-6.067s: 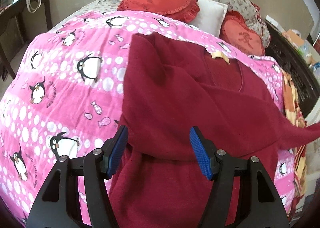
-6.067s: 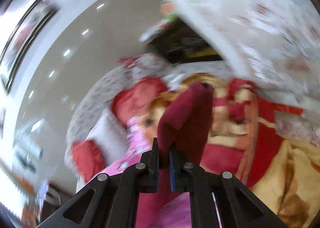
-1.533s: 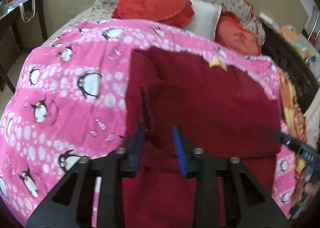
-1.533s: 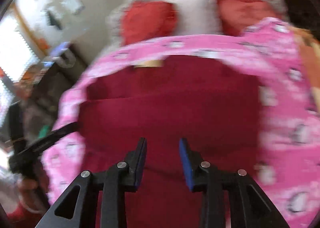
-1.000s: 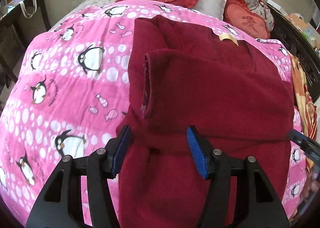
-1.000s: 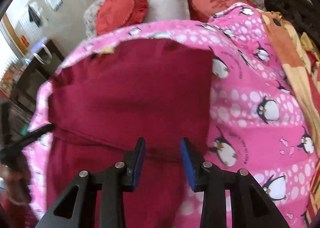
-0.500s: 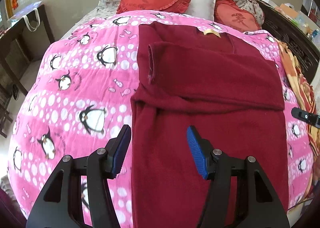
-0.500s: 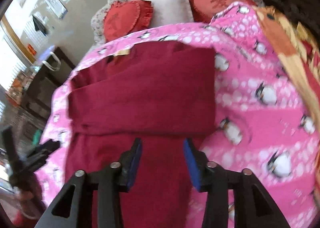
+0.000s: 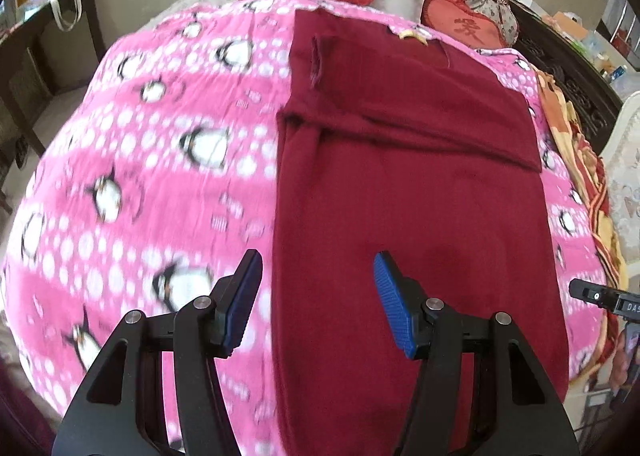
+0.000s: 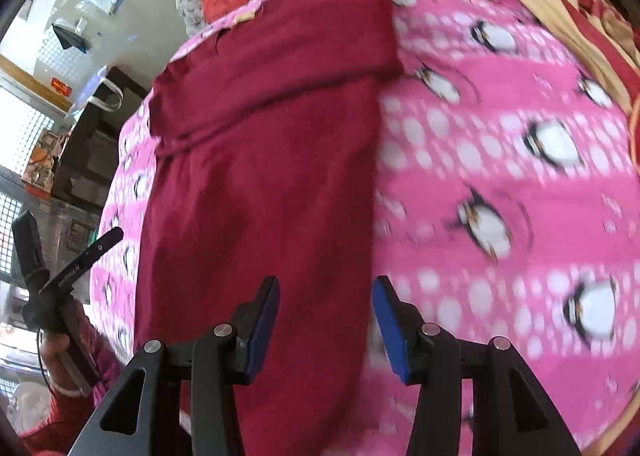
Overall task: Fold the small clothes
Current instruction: 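Release the edge and smooth the folded top with both tools, then move both grippers to the hem end of the dark red strip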
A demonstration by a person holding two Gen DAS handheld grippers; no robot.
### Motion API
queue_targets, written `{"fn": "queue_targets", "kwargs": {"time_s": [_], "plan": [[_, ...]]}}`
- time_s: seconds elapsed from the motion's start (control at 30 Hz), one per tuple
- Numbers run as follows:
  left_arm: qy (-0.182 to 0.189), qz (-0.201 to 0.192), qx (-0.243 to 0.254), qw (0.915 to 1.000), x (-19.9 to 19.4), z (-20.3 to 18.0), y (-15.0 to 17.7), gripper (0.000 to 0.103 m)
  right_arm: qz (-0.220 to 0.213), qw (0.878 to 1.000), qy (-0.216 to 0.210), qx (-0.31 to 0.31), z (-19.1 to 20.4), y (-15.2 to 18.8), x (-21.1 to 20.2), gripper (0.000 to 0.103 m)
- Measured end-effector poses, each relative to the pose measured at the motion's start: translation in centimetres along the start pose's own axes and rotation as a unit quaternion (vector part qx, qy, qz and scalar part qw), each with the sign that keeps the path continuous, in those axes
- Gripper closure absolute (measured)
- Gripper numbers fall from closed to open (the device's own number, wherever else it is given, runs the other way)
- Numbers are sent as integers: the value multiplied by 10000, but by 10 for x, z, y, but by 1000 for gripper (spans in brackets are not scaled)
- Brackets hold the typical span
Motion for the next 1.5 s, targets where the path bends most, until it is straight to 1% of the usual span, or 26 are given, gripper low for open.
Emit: {"fn": "queue_targets", "kwargs": {"time_s": [0.17,0.3,0.4,0.43,0.47,0.5,0.53,0.6,0.67,0.73,0.8,0.87,0.93,1.0,1.07,1.1,1.13,1.17,1.3,1.4,1.5], "plan": [[129,293,-351,9989,-17,17,36,45,115,9999,-85,9,-4,35,-16,55],[233,463,-704,9962,-28,25,60,45,130,9992,-364,139,0,60,-21,55],[247,494,-722,9959,-32,24,69,45,178,9976,-580,324,5,78,-14,55],[248,500,-723,9958,-33,23,70,45,142,9979,-566,265,8,83,-12,58],[268,512,-739,9956,-34,22,71,45,35,9986,-521,87,12,86,-13,67],[321,526,-791,9950,-36,21,73,45,-77,9987,-491,-97,17,87,-16,87],[353,532,-835,9945,-37,21,73,45,-277,9983,-424,-281,21,86,-21,92],[383,549,-908,9936,-40,21,76,45,-447,9977,-367,-348,21,84,-30,95],[397,579,-915,9933,-40,21,79,45,-633,9975,-138,-300,7,80,-39,95],[405,639,-946,9926,-39,21,85,45,-635,9980,-62,-39,-11,79,-40,95],[437,742,-999,9913,-36,20,91,45,-563,9980,-202,218,-21,80,-36,95],[540,913,-1121,9880,-33,18,97,45,-461,9985,-238,192,-19,84,-33,95],[650,1029,-1244,9847,-30,15,104,45,-483,9980,-280,295,-19,83,-32,94],[611,999,-1188,9860,-29,13,106,45,-456,9962,-419,606,-22,82,-31,91],[595,970,-1156,9868,-28,12,106,42,-482,9938,-581,819,-26,83,-33,83],[603,962,-1172,9866,-28,11,106,39,-500,9933,-602,853,-27,84,-35,71],[619,955,-1200,9862,-27,10,105,37,-507,9931,-606,871,-28,85,-35,59],[616,951,-1208,9862,-26,10,105,35,-516,9928,-629,875,-27,86,-36,57],[648,971,-1080,9873,-22,5,105,24,-429,9923,-803,841,-22,92,-34,57],[553,1000,-906,9893,-19,1,105,24,-389,9912,-933,848,-16,95,-34,57],[517,1036,-713,9907,-15,-5,106,16,-381,9898,-1053,881,-10,95,-30,57]]}}
Point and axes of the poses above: each gripper's, at about its wrist camera, not at the fingertips, and x roughly the way its jaws point, z to its left, y to its underside, the point moved 7 cm from there along x, roughly the way its jaws point, and after that the axes turned 13 degrees about -z, right-handed, at the moved point
